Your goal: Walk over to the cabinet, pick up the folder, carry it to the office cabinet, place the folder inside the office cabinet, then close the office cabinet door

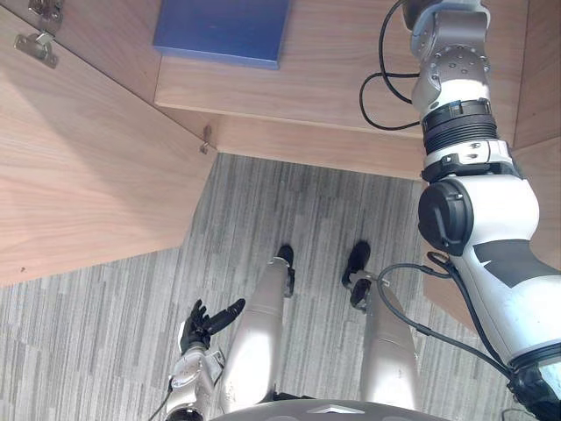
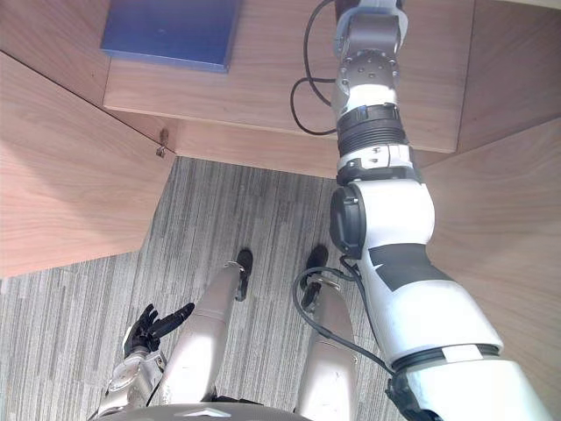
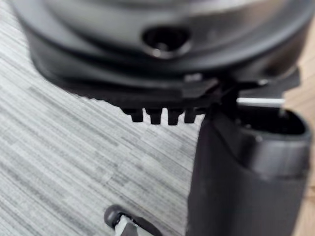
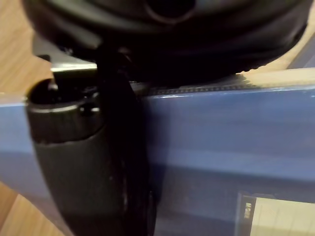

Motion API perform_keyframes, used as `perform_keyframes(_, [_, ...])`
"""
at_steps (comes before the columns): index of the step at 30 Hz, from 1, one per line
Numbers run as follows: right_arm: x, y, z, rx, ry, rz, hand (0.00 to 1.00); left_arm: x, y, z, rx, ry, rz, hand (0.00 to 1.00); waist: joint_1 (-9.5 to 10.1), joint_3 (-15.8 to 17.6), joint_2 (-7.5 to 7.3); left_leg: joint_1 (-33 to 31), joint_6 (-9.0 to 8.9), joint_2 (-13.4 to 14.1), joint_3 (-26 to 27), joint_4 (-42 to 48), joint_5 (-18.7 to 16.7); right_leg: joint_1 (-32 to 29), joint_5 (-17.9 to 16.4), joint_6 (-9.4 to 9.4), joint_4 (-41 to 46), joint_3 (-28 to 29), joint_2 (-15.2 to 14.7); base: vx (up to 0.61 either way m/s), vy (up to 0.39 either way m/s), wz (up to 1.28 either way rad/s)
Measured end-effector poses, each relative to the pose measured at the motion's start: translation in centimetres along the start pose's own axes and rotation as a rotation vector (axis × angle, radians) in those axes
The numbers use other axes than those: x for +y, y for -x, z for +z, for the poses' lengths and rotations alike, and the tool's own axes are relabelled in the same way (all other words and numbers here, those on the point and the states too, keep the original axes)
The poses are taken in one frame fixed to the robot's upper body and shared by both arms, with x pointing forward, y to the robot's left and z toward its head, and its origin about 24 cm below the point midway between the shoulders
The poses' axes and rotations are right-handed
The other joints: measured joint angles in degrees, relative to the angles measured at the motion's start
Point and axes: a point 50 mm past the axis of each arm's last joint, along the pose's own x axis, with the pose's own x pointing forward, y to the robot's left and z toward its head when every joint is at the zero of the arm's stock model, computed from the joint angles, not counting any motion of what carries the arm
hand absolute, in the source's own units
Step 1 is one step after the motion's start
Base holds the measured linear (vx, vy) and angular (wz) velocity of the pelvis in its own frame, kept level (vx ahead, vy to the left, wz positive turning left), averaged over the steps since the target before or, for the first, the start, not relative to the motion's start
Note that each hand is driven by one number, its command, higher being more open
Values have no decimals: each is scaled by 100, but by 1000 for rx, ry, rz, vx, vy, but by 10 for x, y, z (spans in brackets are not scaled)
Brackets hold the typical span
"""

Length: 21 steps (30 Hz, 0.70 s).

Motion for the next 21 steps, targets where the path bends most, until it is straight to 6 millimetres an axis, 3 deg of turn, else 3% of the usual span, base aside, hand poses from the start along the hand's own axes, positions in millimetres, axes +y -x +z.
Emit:
perform_keyframes(5, [1,0,2,-18,-9,-9,0,-3,0,2,-3,36,-4,100,64,-26,156,13,-45,2,-33,-97,56,-2,-15,-55,-12,-50,-3,-6,-35,5])
perform_keyframes(21, [9,-3,34,-120,-16,10,0,-7,-1,4,-10,48,-12,100,151,-19,204,-268,-144,-26,-180,-231,197,-278,-46,-141,24,-209,-43,4,-18,4])
